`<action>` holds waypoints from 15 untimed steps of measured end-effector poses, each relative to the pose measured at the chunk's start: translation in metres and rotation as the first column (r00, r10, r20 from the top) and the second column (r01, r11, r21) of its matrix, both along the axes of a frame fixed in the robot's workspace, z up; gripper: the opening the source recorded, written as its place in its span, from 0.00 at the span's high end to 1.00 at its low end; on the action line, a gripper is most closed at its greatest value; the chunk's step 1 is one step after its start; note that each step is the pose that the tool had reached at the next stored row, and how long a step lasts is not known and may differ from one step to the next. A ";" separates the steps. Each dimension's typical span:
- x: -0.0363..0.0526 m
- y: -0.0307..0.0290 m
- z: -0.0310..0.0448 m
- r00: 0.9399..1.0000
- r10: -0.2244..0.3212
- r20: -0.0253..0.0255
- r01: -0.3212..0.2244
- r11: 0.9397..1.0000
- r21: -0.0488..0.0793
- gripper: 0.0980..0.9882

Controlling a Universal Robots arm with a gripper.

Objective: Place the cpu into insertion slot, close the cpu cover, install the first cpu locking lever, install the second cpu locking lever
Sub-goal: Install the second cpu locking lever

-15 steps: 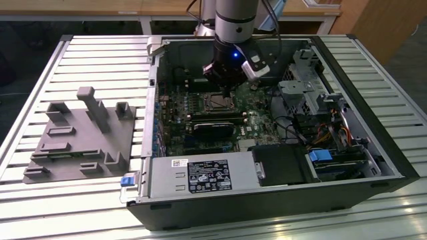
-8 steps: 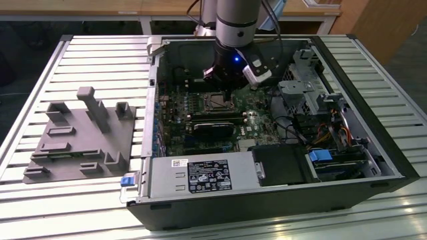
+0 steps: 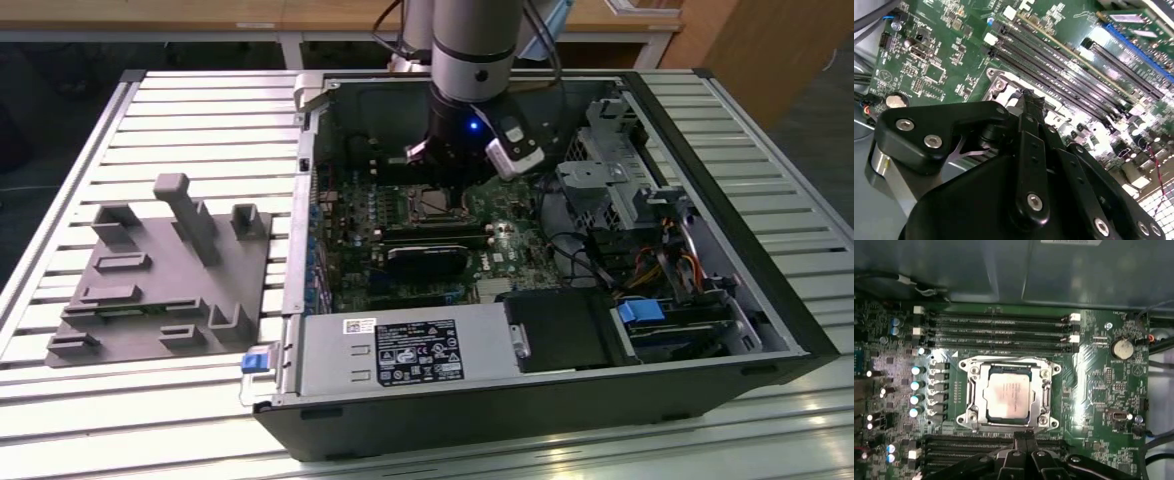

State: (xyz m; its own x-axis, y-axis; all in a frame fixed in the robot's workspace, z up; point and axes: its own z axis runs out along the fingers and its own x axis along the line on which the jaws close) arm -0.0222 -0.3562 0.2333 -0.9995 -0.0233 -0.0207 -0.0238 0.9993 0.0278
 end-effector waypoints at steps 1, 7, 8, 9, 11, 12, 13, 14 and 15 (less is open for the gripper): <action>-0.0019 -0.0008 -0.0001 1.000 0.000 0.000 0.000 1.000 0.000 0.99; -0.0113 -0.0077 -0.0002 1.000 0.001 0.000 -0.001 1.000 0.003 0.99; -0.0126 -0.0093 -0.0002 1.000 0.001 0.000 -0.001 1.000 0.004 0.99; -0.0143 -0.0105 -0.0002 1.000 0.001 0.000 -0.001 1.000 0.004 0.99; -0.0188 -0.0112 -0.0004 1.000 0.001 0.000 -0.001 1.000 0.005 0.99; -0.0205 -0.0111 -0.0011 1.000 0.001 0.000 -0.001 1.000 0.005 0.99; -0.0219 -0.0111 -0.0024 1.000 0.000 0.000 0.000 1.000 0.005 0.99; -0.0232 -0.0112 -0.0036 1.000 0.001 0.000 -0.001 1.000 0.005 0.99; -0.0240 -0.0112 -0.0050 1.000 0.000 0.000 0.000 1.000 0.006 0.99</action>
State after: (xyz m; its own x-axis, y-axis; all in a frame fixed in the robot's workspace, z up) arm -0.0462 -0.3674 0.2283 -0.9995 -0.0236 -0.0209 -0.0243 0.9991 0.0335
